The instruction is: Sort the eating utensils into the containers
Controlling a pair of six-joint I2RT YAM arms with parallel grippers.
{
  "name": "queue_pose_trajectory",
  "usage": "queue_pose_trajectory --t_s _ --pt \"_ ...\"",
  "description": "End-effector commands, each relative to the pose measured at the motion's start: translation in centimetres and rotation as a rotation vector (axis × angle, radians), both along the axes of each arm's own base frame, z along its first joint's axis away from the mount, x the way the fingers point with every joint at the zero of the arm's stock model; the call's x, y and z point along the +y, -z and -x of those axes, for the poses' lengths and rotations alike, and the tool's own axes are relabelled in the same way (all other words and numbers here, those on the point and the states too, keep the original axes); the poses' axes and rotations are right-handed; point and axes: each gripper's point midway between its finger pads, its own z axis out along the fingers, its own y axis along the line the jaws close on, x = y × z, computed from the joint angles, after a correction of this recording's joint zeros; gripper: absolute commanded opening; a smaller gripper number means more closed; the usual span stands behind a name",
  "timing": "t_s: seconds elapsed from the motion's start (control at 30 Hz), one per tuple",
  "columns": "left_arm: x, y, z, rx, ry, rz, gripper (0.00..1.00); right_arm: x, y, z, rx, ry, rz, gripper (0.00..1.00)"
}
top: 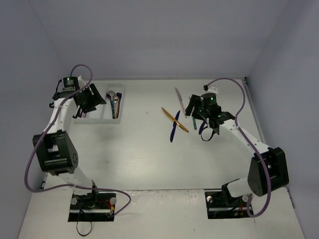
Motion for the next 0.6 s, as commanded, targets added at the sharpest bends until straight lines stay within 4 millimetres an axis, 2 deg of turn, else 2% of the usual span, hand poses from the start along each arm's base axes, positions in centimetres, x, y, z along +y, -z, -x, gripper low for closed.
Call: queue_pose_trajectory --t_s 0.0,0.07,0.17,0.33,0.47,0.57 --pt "-1.3 -6.8 3.2 -0.207 0.067 -0.242 0.60 0.4 1.0 -1.2 0.015 -0.065 0.063 0.65" --pt "-3.5 -7.6 4.8 -0.248 0.128 -0.292 0.60 0.3 2.0 -1.4 0.030 -0.085 0.099 0.64" --pt "-4.9 -6.6 7.4 -0.253 0.177 -0.294 0.61 0.7 3.7 -1.5 0.069 -0.156 0.146 0.63" --pt "-4.6 -6.8 10.1 -0.303 0.203 -0.347 0.61 1.2 7.3 -1.5 0.166 -0.231 0.202 0.63" --pt "-4.3 -7.4 11.0 -0.379 0.184 -0.379 0.61 1.5 9.6 -1.6 0.218 -0.269 0.254 0.63" --pt "-4.2 -6.9 11.4 -0.398 0.177 -0.394 0.61 1.7 11.7 -1.1 0.274 -0.300 0.319 0.63"
